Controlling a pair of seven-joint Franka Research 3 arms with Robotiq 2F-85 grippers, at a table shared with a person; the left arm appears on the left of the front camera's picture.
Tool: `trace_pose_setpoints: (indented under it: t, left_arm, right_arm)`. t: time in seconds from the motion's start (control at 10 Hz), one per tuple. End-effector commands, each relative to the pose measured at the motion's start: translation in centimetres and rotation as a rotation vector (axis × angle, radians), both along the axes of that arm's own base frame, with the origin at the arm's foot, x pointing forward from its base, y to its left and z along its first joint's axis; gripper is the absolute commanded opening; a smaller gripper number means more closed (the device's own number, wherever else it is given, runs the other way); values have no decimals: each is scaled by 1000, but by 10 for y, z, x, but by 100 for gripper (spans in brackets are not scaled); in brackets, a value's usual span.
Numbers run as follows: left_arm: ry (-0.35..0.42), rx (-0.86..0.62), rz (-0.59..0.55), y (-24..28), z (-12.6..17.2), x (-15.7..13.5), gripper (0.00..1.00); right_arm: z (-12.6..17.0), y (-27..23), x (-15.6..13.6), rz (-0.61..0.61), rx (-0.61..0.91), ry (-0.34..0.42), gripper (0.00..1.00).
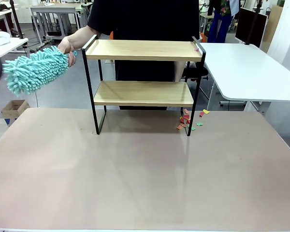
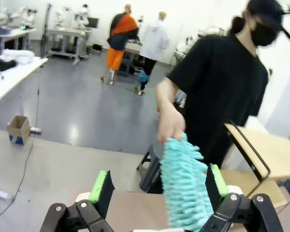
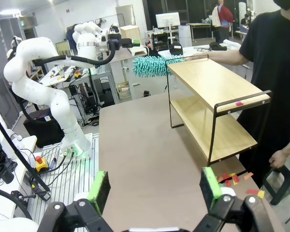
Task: Clean the shelf.
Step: Hand the Duster back to the human.
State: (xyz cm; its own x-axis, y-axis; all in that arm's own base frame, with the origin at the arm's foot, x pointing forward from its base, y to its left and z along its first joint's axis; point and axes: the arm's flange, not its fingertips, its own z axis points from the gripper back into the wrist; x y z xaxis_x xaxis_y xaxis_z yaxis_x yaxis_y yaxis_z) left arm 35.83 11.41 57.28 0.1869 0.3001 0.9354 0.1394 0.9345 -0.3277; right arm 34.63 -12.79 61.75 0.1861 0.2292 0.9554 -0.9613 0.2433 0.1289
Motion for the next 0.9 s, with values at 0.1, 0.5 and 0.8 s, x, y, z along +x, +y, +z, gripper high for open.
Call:
trace_pose_setpoints:
  t: [0.1, 0.5, 0.8]
  left_arm:
    - [21, -135, 55, 60, 28, -9, 100]
    - [16, -161, 95, 78, 16, -14, 100]
    - [16, -161, 95, 78, 16, -14, 100]
  right_arm:
    - [1, -1, -1, 14, -12, -16, 100]
    - [1, -1, -1, 14, -12, -16, 100]
    - [1, -1, -1, 14, -12, -16, 100]
